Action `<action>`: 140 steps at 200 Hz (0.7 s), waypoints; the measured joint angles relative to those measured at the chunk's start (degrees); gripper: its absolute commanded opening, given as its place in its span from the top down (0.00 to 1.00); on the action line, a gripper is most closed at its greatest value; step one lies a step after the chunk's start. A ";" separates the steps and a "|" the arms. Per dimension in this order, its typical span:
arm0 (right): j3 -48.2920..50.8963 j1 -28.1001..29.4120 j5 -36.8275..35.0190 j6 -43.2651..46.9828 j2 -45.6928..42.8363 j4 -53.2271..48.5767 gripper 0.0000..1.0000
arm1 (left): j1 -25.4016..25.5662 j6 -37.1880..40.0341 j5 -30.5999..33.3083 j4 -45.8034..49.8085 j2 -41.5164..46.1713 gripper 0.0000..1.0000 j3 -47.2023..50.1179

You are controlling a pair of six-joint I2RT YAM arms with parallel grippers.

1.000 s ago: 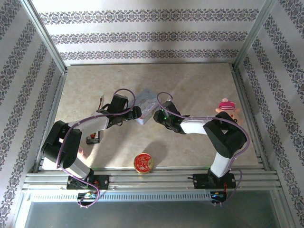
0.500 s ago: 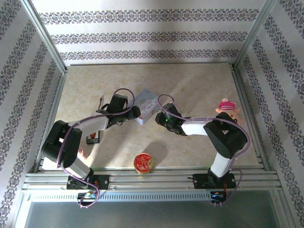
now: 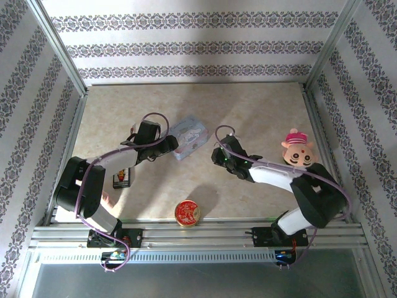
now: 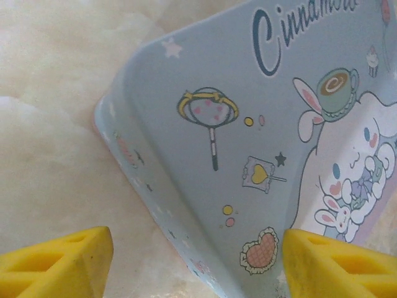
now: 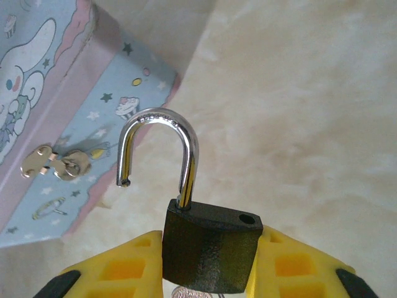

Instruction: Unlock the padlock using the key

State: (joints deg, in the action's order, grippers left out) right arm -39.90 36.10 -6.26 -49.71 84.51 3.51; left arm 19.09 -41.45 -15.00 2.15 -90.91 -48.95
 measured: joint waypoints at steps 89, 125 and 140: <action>-1.73 -9.77 -5.09 11.19 -13.00 -28.72 0.96 | -0.48 -1.44 -0.24 2.47 1.99 0.08 -0.04; -8.61 -11.76 -5.95 17.18 -6.58 -36.83 0.95 | -0.48 -1.79 -0.98 3.02 3.50 0.05 -0.04; -10.99 -12.00 -5.95 19.26 -3.13 -38.07 0.94 | -0.48 -1.99 -1.33 3.08 3.65 0.05 -0.04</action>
State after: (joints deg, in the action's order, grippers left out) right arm -50.89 24.10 -12.21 -30.46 81.38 -34.57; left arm 18.61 -43.44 -16.34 5.23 -87.26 -48.99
